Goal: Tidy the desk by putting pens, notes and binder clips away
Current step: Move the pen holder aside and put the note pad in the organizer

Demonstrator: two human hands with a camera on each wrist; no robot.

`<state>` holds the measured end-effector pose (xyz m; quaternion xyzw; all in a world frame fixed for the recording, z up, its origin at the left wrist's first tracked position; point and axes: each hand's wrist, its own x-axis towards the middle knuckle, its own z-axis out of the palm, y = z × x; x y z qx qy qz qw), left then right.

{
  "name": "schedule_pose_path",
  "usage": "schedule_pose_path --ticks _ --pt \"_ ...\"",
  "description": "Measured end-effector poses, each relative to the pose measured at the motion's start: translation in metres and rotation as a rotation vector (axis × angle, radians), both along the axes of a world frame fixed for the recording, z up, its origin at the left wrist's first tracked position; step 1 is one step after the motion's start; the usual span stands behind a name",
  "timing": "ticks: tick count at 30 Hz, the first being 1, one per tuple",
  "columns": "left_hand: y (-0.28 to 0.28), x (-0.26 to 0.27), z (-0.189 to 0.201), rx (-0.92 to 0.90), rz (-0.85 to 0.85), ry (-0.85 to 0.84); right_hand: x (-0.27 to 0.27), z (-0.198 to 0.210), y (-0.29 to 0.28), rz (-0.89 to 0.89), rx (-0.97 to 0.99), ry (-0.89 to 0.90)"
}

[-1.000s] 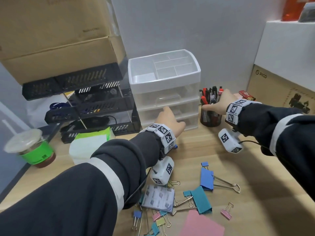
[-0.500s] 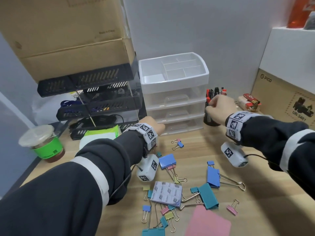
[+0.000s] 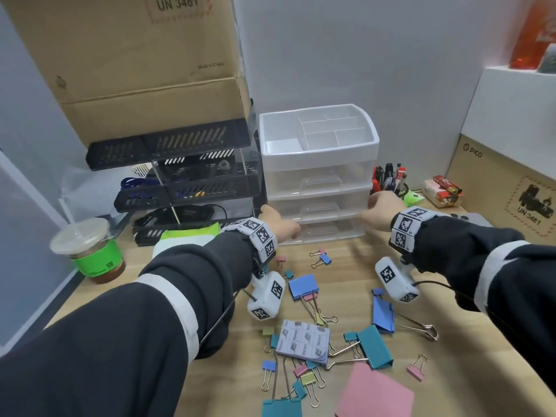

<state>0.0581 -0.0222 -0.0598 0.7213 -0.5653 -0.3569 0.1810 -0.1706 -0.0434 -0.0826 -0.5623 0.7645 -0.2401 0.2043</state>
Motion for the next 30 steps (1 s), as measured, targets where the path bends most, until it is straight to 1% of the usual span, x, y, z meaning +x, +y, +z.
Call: schedule_pose_path --ticks 4,7,10,13,17,19,20,21,22,23,24,26,28,30 --pt "0.006 0.004 0.000 0.003 -0.020 -0.019 0.000 0.005 0.011 -0.021 0.007 0.012" --pt "0.009 0.006 -0.001 -0.001 0.001 -0.046 0.003 0.004 0.018 -0.050 0.002 0.033" --pt "0.011 0.004 0.000 0.033 0.035 -0.002 0.007 0.004 0.026 -0.058 0.005 0.047" --pt "0.011 -0.003 0.001 0.109 0.134 0.153 0.008 0.006 0.031 -0.061 0.016 0.057" --pt "0.015 -0.006 -0.008 0.028 0.363 0.332 0.010 0.006 0.038 -0.060 0.018 0.054" --pt "0.015 -0.008 -0.008 0.039 0.405 0.447 0.011 0.006 0.042 -0.060 0.018 0.046" --pt "0.014 -0.011 -0.007 0.028 0.441 0.527 0.011 0.006 0.043 -0.056 0.017 0.039" --pt "0.014 -0.011 -0.006 0.015 0.520 0.632 0.011 0.006 0.045 -0.051 0.016 0.030" --pt "0.017 -0.012 -0.005 0.002 0.592 0.696 0.010 0.006 0.046 -0.045 0.013 0.025" --pt "0.018 -0.015 -0.006 -0.013 0.641 0.709 0.010 0.006 0.048 -0.040 0.014 0.021" --pt "0.019 -0.011 -0.009 -0.043 0.619 0.711 0.011 0.006 0.049 -0.034 0.016 0.015" --pt "0.024 -0.013 -0.011 -0.070 0.535 0.615 0.012 0.006 0.050 -0.025 0.032 0.003" --pt "0.028 -0.015 -0.014 -0.074 0.490 0.452 0.015 0.007 0.054 -0.017 0.067 -0.006" --pt "0.036 -0.013 -0.012 -0.037 0.516 0.455 0.016 0.009 0.060 -0.002 0.090 -0.006"
